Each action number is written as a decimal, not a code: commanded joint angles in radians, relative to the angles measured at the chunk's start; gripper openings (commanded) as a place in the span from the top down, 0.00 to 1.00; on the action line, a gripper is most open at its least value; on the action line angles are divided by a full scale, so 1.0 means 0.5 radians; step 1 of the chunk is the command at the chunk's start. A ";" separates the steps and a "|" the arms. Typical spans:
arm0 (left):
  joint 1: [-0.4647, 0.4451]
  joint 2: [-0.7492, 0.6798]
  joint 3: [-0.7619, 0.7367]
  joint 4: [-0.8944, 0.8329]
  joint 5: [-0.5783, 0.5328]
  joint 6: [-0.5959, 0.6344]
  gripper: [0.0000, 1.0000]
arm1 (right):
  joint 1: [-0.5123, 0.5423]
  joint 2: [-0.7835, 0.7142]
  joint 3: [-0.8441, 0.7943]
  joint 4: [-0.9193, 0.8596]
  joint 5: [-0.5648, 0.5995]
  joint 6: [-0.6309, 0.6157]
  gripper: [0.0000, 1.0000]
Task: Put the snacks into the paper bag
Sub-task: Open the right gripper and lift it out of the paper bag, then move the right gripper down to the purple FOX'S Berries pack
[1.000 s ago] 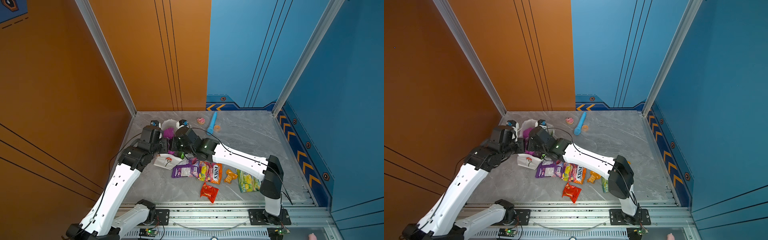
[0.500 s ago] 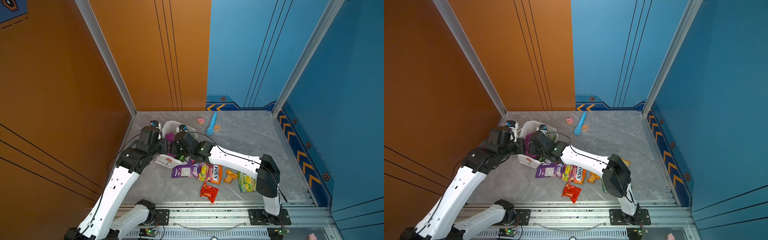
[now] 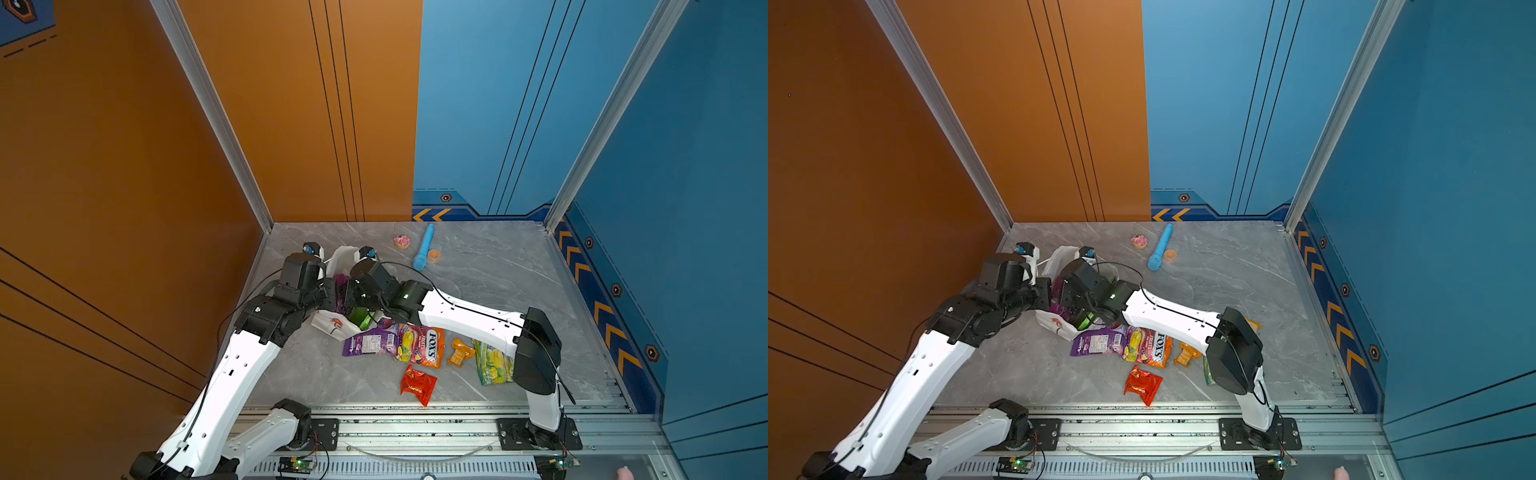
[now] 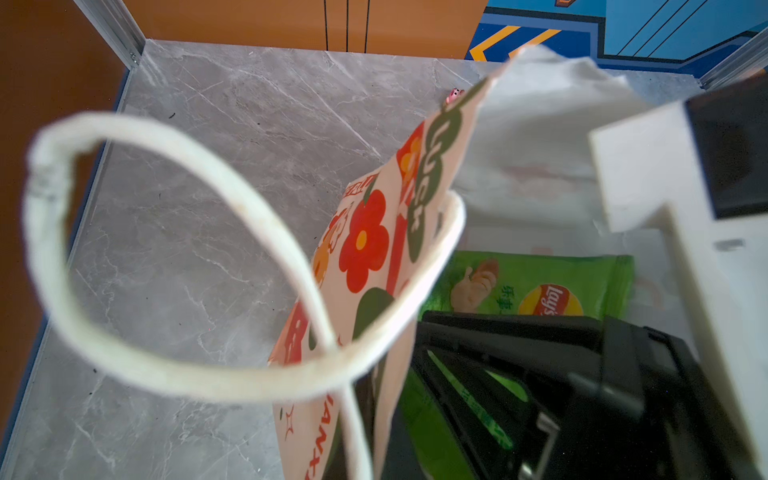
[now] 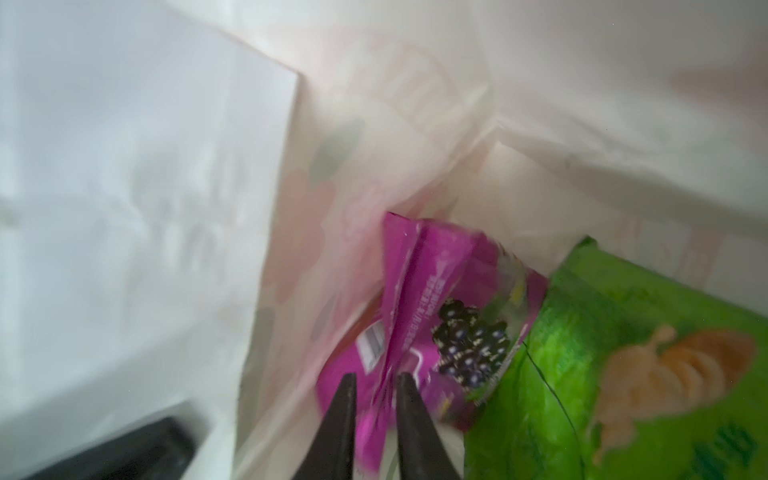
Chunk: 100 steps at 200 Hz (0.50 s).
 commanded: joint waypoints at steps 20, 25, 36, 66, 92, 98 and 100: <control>-0.007 -0.021 0.005 0.090 -0.044 -0.004 1.00 | -0.005 -0.283 -0.046 0.058 -0.016 -0.132 0.74; -0.007 -0.015 0.005 0.088 -0.047 -0.006 1.00 | -0.002 -0.311 -0.051 0.055 -0.026 -0.152 0.74; -0.006 -0.007 0.008 0.080 -0.054 -0.008 1.00 | 0.004 -0.378 -0.057 0.047 -0.039 -0.211 0.74; 0.044 0.040 0.037 -0.004 -0.130 -0.013 1.00 | 0.016 -0.560 -0.069 -0.052 -0.076 -0.436 0.71; 0.156 0.046 0.037 -0.024 -0.019 0.004 1.00 | 0.005 -0.734 -0.186 -0.134 -0.054 -0.607 0.67; 0.179 0.041 0.035 -0.024 0.014 0.015 1.00 | -0.003 -0.778 -0.240 -0.136 -0.042 -0.640 0.66; 0.188 0.039 0.034 -0.024 0.022 0.019 1.00 | -0.006 -0.791 -0.258 -0.136 -0.034 -0.646 0.65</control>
